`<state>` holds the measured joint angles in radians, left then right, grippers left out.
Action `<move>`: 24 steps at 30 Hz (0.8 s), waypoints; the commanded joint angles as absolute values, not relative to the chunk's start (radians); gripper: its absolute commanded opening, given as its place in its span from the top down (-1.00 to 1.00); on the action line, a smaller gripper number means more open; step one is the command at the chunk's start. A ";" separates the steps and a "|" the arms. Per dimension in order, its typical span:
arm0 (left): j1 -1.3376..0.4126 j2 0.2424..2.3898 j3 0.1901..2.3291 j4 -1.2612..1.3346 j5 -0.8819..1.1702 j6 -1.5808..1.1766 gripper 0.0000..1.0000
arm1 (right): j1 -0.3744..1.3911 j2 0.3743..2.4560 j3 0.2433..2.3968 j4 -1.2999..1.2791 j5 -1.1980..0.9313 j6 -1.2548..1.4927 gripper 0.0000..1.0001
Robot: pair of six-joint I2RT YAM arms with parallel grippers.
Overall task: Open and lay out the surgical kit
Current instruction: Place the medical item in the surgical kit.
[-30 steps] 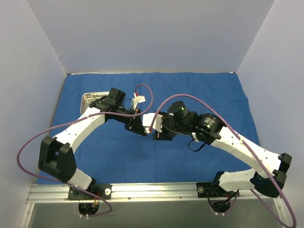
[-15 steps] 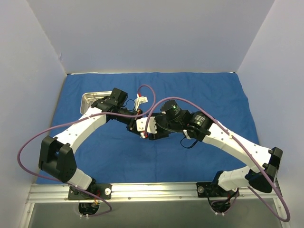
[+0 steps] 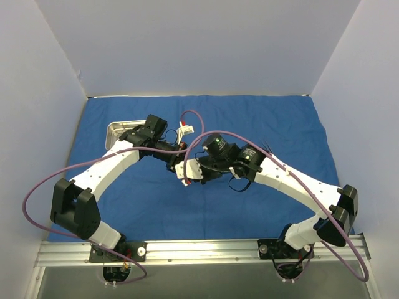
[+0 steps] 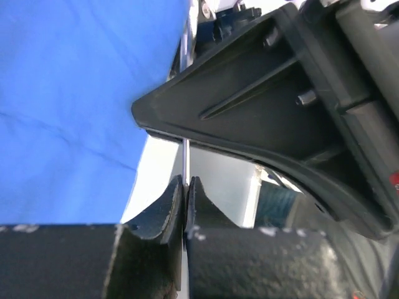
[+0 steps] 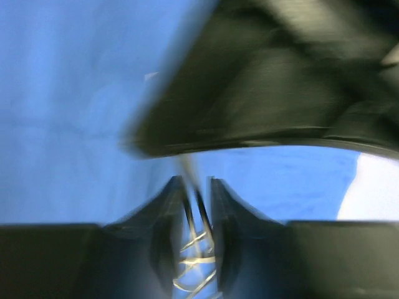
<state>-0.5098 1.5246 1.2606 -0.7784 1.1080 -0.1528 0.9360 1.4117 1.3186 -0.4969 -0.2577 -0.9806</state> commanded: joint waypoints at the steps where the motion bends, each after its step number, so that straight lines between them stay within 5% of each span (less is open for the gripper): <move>1: -0.512 1.509 1.307 -0.785 1.154 -0.120 0.89 | 0.917 1.430 1.371 -0.515 -0.239 -1.005 1.00; 9: -0.396 1.459 1.272 -0.758 0.973 -0.149 -0.87 | 0.893 1.390 1.312 -0.515 -0.224 -0.866 1.00; 14: -0.195 1.401 1.218 -0.733 0.741 -0.244 -0.87 | 0.873 1.299 1.166 -0.408 -0.244 -0.634 1.00; 19: -0.092 1.331 1.262 -0.820 0.286 -0.296 -0.87 | 0.760 1.337 1.071 -0.286 -0.252 -0.210 1.00; 24: -0.083 1.361 1.331 -0.862 0.248 -0.293 -0.88 | 0.661 1.474 1.063 -0.262 -0.195 -0.003 1.00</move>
